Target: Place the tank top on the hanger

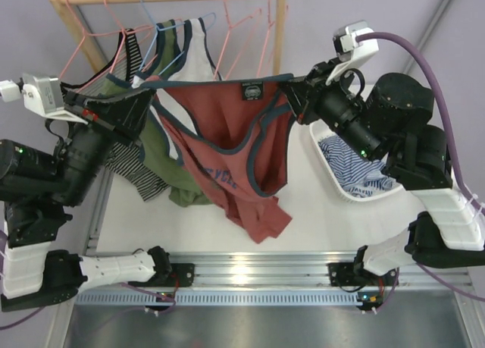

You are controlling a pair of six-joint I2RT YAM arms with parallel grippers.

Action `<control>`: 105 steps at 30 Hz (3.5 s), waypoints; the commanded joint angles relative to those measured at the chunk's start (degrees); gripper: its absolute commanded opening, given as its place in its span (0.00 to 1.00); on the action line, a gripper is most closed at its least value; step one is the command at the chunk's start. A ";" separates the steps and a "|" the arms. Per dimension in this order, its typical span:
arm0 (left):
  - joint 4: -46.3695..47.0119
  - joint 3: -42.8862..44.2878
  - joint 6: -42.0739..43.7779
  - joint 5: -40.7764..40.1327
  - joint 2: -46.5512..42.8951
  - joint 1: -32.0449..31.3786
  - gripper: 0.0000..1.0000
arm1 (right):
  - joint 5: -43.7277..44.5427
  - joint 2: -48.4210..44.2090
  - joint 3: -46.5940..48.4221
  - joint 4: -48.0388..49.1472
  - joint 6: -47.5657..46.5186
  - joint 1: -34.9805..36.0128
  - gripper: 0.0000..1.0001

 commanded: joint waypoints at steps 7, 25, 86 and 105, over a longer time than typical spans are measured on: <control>-2.69 -6.33 -5.64 -2.84 1.97 0.08 0.00 | -8.41 -7.32 -12.61 2.58 3.92 -10.80 0.00; -12.19 -44.56 -34.75 -0.19 -1.72 -0.01 0.00 | -29.53 -18.71 -55.96 -1.29 16.85 -19.52 0.01; -6.12 -11.81 -8.58 4.67 11.16 7.02 0.56 | -34.44 -22.11 -76.28 13.74 25.03 -26.55 0.70; -0.15 12.03 4.35 17.99 35.37 29.61 0.60 | -35.32 -22.11 -75.75 12.15 24.24 -26.55 0.71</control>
